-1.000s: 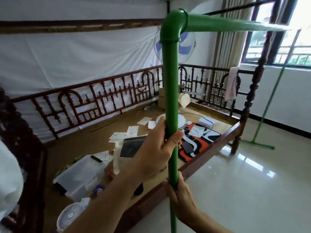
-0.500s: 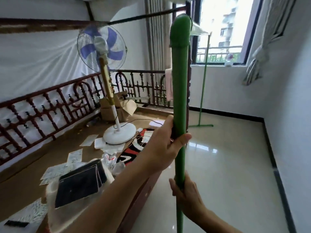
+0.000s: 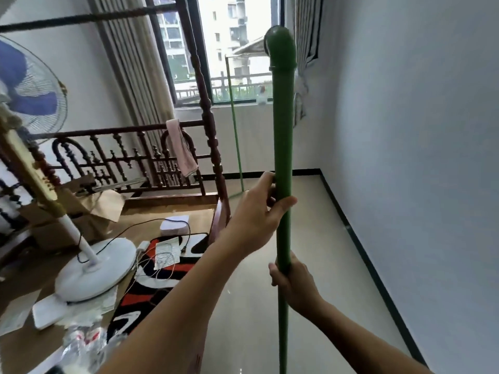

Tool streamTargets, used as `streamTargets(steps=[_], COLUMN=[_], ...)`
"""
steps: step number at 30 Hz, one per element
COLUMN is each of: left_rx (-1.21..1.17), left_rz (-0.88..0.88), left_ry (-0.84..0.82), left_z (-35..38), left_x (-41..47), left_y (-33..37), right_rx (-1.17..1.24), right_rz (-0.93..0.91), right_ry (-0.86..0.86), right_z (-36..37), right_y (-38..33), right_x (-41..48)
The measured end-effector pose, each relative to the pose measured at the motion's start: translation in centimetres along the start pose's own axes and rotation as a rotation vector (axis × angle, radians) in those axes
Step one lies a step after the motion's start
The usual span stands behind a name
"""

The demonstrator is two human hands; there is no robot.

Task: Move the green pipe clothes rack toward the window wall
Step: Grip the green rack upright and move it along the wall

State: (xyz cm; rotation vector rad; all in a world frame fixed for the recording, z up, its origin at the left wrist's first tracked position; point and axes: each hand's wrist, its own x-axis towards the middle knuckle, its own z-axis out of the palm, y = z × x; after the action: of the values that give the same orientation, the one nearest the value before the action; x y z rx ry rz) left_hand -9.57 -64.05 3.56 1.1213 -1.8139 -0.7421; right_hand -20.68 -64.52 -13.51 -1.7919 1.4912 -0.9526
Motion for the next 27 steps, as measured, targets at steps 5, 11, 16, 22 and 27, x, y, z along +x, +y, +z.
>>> streamTargets(steps=[5, 11, 16, 22, 27], left_rx=[0.016, 0.027, 0.035, 0.01, -0.066], left_rz=[0.02, 0.023, 0.012, 0.025, 0.093], left_ry=[0.015, 0.013, 0.001, -0.038, -0.175], left_z=[0.5, 0.7, 0.9, 1.8, 3.4], left_x=[5.5, 12.0, 17.4, 22.6, 25.7], left_y=[-2.2, -5.2, -7.0, -8.4, -9.2], right_rx=[-0.022, -0.043, -0.028, -0.03, -0.042], right_rz=[0.013, 0.01, 0.031, 0.107, 0.178], right_ry=[0.046, 0.047, 0.032, 0.054, 0.169], right_z=[-0.6, -0.9, -1.7, -3.1, -4.1], right_y=[1.3, 3.5, 4.8, 6.2, 7.6], right_x=[5.5, 12.7, 18.2, 22.9, 23.6])
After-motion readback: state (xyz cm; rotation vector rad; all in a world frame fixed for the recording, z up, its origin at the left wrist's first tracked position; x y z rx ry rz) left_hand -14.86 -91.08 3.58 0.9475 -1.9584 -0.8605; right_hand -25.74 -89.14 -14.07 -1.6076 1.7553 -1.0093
